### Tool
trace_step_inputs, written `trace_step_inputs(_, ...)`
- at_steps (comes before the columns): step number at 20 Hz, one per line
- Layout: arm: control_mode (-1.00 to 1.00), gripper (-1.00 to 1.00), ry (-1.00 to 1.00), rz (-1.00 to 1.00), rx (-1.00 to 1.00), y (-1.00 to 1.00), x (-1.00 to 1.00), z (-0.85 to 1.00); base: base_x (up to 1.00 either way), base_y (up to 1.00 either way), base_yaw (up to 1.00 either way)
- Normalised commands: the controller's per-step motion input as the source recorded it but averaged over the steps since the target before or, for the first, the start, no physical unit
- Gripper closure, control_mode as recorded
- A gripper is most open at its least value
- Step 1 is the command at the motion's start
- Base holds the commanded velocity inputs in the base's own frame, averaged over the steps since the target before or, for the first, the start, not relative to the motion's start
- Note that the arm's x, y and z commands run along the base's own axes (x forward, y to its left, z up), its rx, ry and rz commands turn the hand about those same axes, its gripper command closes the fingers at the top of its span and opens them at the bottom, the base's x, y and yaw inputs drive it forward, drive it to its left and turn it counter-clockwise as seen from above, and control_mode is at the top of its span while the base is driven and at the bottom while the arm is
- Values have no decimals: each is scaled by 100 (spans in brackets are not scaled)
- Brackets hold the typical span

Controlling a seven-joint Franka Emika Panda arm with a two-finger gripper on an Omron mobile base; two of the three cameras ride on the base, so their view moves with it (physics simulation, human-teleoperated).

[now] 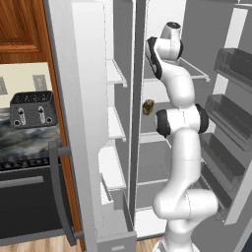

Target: Take the carrot and garlic from the fridge shelf and place them in the freezer drawer to begin freezing them.

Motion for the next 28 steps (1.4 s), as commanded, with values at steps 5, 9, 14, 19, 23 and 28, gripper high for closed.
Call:
trace_step_inputs(5,-100,100,-2,0,0,0,0,-42,0,0,0)
trace_step_inputs(9,-100,100,-6,0,0,0,0,-35,0,0,0)
trace_step_inputs(14,-100,100,-12,0,0,0,0,-17,0,0,0)
trace_step_inputs(19,-100,100,-15,0,0,0,-13,-26,0,0,0)
trace_step_inputs(23,-100,100,-15,0,0,0,-31,-31,0,0,0)
trace_step_inputs(28,-100,100,-18,0,0,0,-66,-12,0,0,0)
